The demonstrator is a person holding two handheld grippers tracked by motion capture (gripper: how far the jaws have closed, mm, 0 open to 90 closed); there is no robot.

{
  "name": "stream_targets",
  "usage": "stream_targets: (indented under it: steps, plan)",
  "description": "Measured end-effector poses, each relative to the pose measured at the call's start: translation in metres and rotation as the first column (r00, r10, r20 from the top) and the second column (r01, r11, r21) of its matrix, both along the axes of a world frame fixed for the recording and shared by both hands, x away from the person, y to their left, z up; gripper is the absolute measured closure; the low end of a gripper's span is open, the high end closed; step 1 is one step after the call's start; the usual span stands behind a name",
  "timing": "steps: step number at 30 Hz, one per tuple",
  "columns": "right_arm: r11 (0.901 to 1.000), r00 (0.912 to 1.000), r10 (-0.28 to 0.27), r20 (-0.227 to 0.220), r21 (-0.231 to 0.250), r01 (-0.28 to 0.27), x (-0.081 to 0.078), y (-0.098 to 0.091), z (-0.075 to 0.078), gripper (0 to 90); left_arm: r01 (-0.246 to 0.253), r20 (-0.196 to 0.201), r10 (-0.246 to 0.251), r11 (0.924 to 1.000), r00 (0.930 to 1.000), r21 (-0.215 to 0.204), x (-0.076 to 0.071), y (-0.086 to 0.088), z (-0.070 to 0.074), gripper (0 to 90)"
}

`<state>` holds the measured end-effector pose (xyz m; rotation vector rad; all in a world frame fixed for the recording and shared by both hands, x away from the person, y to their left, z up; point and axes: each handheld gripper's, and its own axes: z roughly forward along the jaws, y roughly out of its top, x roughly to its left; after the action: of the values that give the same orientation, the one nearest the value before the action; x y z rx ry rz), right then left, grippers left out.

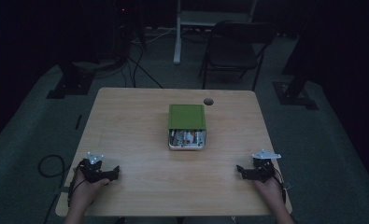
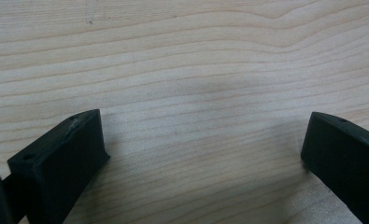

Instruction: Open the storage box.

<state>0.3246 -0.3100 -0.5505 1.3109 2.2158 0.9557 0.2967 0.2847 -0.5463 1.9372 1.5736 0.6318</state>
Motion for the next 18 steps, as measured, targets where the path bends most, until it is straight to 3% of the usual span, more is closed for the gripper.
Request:
stream_targets:
  steps: [9,18]
  plan:
    - [1.0,1.0,0.0,0.0,0.0,0.0,0.0,0.0,0.0,11.3,0.016,0.002,-0.016,0.9999,0.9999,0.0,-0.0012,0.0004,0.0,0.1]
    - [1.0,1.0,0.0,0.0,0.0,0.0,-0.0001,0.0,0.0,11.3,0.077,0.01,-0.077,0.9969,0.997,0.016,-0.0032,-0.0054,0.0004,0.2]
